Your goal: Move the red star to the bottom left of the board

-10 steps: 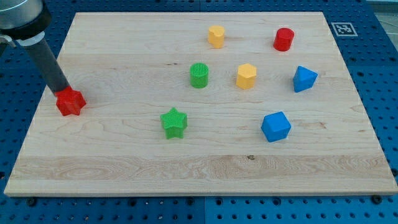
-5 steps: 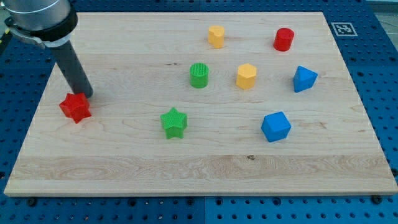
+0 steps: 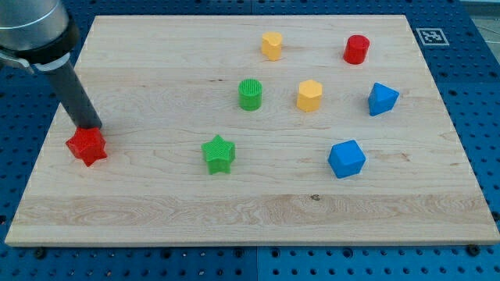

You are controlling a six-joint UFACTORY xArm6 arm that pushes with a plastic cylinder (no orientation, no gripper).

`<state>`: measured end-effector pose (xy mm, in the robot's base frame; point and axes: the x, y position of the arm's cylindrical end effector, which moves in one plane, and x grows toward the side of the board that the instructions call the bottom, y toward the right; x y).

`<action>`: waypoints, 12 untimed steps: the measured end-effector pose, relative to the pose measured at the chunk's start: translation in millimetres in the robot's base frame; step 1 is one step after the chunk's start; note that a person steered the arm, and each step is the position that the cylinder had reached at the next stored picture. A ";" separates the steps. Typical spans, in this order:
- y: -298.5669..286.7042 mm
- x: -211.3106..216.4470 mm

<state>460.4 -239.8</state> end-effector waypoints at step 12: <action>25.8 74.1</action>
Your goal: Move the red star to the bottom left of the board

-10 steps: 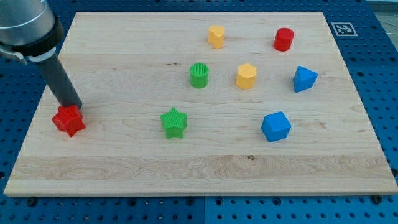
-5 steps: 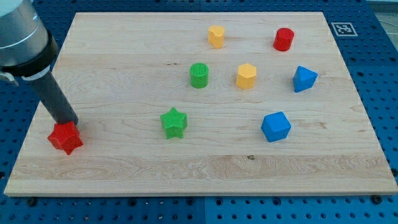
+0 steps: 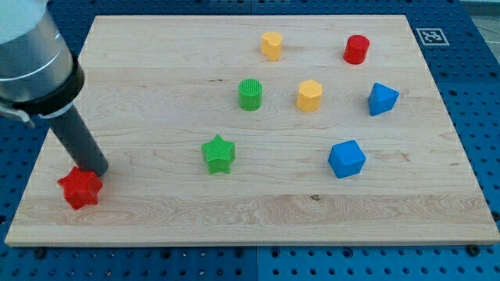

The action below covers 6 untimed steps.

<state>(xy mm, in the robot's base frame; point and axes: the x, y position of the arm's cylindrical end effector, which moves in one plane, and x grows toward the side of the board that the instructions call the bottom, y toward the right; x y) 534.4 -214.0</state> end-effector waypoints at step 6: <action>-3.9 15.5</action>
